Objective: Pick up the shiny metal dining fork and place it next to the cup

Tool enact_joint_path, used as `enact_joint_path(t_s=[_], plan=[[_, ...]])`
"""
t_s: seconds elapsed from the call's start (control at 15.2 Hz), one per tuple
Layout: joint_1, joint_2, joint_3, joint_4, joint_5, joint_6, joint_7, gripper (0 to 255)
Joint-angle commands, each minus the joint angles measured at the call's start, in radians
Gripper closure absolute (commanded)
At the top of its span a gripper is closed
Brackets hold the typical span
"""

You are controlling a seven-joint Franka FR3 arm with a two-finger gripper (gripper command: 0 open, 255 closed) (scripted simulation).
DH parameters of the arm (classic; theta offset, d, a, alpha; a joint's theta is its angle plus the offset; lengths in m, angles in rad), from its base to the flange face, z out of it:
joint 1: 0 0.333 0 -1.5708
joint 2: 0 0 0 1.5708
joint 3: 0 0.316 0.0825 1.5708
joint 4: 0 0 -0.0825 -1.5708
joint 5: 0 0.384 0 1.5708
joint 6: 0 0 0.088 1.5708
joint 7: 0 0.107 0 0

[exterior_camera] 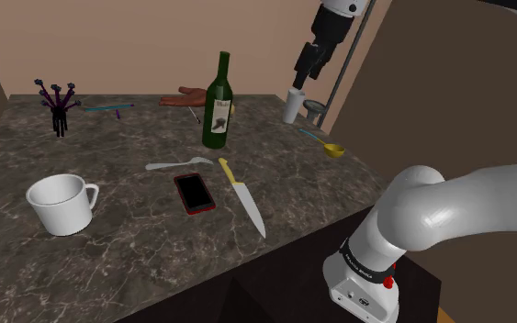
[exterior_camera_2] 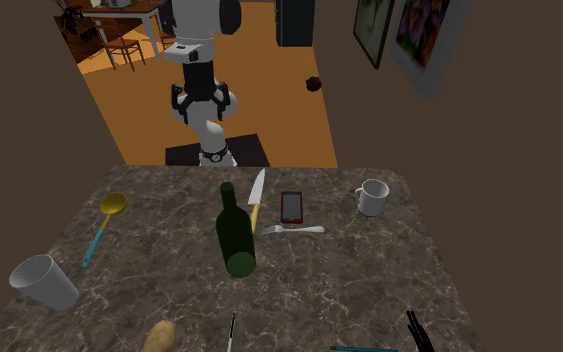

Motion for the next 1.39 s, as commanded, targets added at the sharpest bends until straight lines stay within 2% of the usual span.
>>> enact_joint_path(t_s=[0.0,0.66,1.32], plan=[[0.000,0.000,0.000,0.000,0.000,0.000,0.000,0],[0.106,0.242,-0.010,-0.065,-0.009,0.332,-0.208,0],[0.199,0.534,0.007,-0.039,-0.013,0.617,-0.411,0]])
